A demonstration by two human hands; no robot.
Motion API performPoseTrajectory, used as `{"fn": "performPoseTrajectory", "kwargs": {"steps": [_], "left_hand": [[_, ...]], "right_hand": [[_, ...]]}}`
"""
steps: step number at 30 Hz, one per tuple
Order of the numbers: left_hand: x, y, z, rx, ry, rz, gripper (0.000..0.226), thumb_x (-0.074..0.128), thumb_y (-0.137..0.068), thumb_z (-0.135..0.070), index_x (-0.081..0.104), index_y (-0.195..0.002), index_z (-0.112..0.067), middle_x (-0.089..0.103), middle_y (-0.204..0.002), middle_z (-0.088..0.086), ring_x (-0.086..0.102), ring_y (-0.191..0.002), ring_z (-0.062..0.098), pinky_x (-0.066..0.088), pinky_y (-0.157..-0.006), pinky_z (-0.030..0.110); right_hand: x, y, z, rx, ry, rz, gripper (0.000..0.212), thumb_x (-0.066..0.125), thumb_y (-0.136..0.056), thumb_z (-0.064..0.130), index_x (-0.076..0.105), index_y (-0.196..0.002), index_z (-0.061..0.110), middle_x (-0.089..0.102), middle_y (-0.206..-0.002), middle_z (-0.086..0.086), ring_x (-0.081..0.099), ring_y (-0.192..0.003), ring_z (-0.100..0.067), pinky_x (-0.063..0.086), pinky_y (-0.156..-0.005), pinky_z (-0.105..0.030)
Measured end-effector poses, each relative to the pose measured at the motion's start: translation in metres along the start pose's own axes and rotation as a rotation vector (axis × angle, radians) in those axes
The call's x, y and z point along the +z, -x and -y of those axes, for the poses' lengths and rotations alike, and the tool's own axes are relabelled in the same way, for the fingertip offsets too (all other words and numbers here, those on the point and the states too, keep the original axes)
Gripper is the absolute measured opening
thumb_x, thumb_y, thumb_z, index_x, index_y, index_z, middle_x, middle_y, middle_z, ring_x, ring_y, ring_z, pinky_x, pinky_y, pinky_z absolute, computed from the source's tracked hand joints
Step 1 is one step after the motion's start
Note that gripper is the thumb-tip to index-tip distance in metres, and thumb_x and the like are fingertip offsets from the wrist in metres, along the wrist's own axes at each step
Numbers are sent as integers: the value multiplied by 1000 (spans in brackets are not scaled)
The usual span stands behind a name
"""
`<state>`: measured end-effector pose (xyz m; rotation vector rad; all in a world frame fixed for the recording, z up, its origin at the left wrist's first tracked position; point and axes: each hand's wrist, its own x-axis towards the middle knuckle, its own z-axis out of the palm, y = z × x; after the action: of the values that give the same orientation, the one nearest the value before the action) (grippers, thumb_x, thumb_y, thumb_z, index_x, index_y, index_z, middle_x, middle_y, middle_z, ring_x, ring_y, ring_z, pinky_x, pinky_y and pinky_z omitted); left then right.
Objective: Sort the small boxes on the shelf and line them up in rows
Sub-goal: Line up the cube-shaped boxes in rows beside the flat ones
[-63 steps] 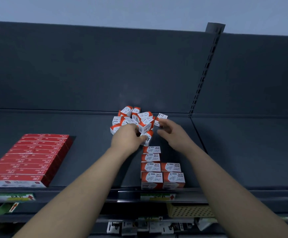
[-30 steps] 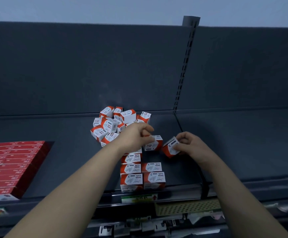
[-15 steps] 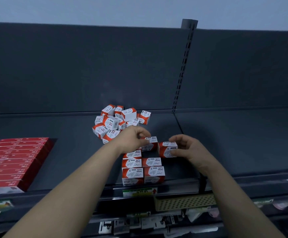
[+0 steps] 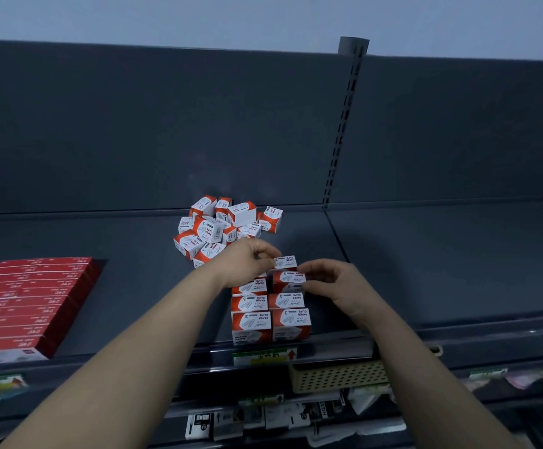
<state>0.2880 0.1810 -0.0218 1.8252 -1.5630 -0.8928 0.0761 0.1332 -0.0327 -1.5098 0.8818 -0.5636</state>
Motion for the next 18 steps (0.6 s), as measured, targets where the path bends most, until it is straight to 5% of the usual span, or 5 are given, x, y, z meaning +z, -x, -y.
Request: {"fn": "performPoseTrajectory", "kwargs": {"steps": [8,12,18], "left_hand": [[0,-2,-1,7,-31,12,26,57,-94,-24,65,-119,-22,61,-80,-19,62,-91,7,52,-86,29],[-1,-3,0,2,-55,12,28,57,-94,-25,62,-122,-24,59,-83,-19,60,-94,8,50,-89,29],[-1,-1,0,-5,-40,15,28,55,-95,-26,62,-123,-25,64,-107,-10,59,-104,9,48,-85,24]], "right_hand": [[-6,-9,-5,-50,-63,-161,19,65,-86,4,66,-103,13,68,-103,-9,66,-95,-21,55,-84,-31],[-21,-12,2,-156,12,-258,25,68,-83,3,61,-101,20,66,-93,-2,62,-87,-13,52,-76,-24],[-16,-6,6,-150,326,-136,35,77,-77,16,61,-106,28,70,-99,13,63,-91,-7,55,-77,-24]]}}
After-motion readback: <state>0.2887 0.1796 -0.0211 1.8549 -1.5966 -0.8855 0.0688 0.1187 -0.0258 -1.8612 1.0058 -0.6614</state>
